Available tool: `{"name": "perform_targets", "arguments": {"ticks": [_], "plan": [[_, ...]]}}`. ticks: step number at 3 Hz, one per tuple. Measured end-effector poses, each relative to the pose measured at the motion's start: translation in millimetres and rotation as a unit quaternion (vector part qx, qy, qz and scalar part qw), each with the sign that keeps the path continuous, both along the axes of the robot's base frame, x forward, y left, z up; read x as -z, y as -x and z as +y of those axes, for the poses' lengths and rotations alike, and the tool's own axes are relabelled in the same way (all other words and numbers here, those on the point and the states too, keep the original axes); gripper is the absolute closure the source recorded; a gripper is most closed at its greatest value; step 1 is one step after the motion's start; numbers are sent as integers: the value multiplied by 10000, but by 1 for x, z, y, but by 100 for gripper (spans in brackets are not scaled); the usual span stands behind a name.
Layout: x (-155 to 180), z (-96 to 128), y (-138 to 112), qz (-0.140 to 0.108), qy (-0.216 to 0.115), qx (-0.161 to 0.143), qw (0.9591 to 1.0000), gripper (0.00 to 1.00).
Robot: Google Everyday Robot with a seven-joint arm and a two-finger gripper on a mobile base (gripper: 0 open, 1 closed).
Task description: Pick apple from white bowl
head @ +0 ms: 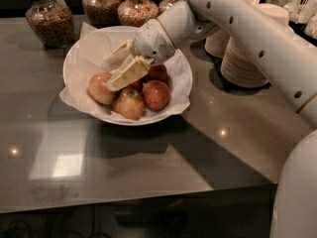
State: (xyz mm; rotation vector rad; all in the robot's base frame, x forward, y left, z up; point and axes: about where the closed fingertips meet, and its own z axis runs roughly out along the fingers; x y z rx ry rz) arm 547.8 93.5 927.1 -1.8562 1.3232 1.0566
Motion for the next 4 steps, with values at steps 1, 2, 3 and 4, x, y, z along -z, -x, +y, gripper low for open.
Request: {"name": "perform_targets", "arguments": {"ticks": [1,2,3,4], "plan": [[1,1,1,-1,4,-8,10000,29],[3,4,2,9,13,-43,10000,25],[8,10,2,26,37,-94,9999,33],[15,15,3,65,78,-129,9999,37]]}}
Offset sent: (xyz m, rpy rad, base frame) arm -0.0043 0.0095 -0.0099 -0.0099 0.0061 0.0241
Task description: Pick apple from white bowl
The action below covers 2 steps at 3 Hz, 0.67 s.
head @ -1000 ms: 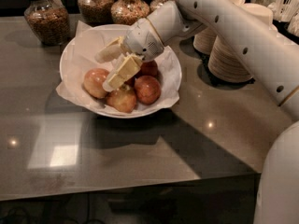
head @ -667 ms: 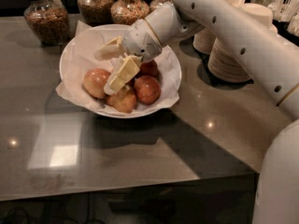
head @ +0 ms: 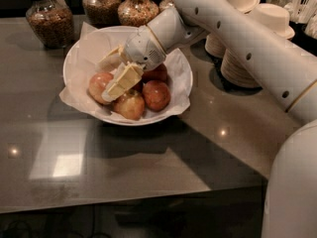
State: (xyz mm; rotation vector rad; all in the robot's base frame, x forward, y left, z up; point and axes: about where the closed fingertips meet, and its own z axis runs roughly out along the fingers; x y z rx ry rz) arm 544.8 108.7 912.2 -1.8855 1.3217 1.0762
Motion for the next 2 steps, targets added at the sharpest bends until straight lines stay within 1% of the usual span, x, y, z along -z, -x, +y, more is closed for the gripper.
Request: {"name": "perform_targets", "arguments": {"ticks": [2], "plan": [[15,8,0,65,143,-20,9999,36]]}}
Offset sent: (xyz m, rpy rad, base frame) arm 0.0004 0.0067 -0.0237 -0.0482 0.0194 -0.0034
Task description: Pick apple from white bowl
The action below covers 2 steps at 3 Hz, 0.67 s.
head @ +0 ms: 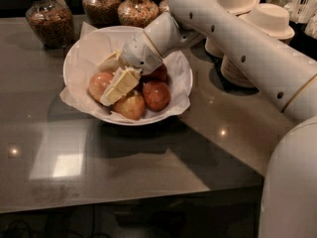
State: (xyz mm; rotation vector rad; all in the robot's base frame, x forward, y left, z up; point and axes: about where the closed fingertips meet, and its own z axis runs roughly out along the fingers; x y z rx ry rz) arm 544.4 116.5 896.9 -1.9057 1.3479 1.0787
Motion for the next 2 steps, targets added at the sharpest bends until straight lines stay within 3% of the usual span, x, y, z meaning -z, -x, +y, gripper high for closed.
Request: {"name": "perform_targets", "arguments": {"ticks": [1,2], "plan": [[8,1,-1,26,66,29,10000,39],[8,1,-1,26,66,29,10000,57]]}}
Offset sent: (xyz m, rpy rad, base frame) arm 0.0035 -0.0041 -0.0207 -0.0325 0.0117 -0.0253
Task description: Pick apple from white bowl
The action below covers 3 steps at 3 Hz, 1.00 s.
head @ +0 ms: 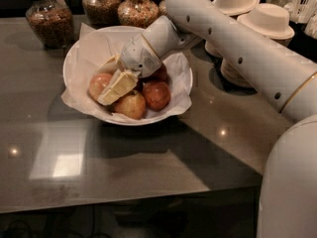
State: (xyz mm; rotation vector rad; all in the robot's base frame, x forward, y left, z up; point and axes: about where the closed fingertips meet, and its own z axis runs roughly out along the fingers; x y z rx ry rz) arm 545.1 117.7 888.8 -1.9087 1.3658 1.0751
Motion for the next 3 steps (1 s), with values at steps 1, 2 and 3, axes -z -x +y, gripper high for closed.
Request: {"name": "perform_targets", "arguments": {"ticks": [1,2,3], "plan": [[0,0,0,0,0,0,10000,81],[0,0,0,0,-1,-1,10000,100],[-5,0,-1,20,-215,-39,9998,100]]}}
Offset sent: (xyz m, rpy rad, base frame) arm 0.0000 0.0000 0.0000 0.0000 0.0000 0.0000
